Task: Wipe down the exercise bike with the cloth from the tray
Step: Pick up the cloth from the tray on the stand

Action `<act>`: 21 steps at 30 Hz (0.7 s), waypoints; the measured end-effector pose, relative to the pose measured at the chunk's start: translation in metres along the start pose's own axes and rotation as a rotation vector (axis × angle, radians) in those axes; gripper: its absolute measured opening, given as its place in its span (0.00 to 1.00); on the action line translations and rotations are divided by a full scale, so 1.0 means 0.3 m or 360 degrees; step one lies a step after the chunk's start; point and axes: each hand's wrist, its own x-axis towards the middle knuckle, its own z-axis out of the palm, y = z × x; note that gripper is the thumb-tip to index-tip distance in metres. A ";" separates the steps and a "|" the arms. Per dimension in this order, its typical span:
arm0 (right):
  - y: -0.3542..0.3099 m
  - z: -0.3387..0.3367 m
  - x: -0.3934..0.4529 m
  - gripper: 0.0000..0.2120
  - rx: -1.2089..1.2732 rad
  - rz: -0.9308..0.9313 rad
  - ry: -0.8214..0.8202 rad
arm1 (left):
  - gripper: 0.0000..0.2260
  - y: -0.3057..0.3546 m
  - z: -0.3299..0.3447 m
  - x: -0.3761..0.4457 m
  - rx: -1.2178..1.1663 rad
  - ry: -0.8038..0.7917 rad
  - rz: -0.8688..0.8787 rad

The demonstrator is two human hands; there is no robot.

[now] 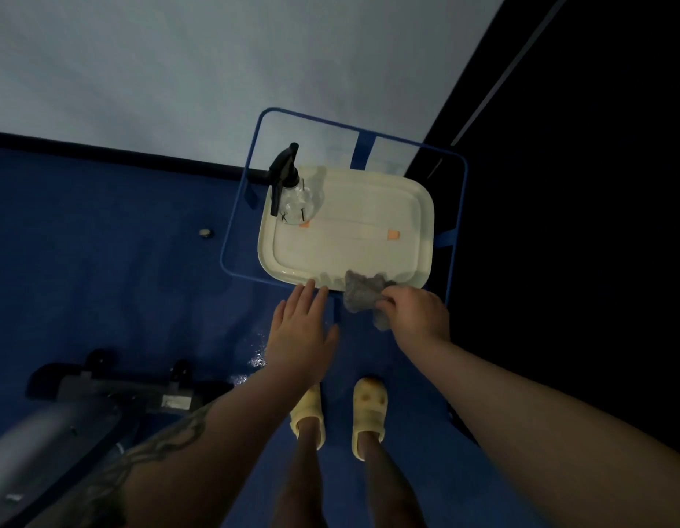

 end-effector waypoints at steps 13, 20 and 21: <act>-0.221 -0.408 -0.120 0.10 0.0216 -0.0296 0.0263 | 0.28 0.015 -0.490 -0.097 -0.0110 0.0395 -0.0154; -0.392 -0.654 -0.208 0.06 0.0401 -0.0670 0.0578 | 0.28 0.011 -0.787 -0.240 -0.0199 0.0802 -0.0172; -0.414 -0.678 -0.218 0.06 0.0403 -0.0725 0.0607 | 0.28 0.003 -0.816 -0.269 -0.0193 0.0853 -0.0174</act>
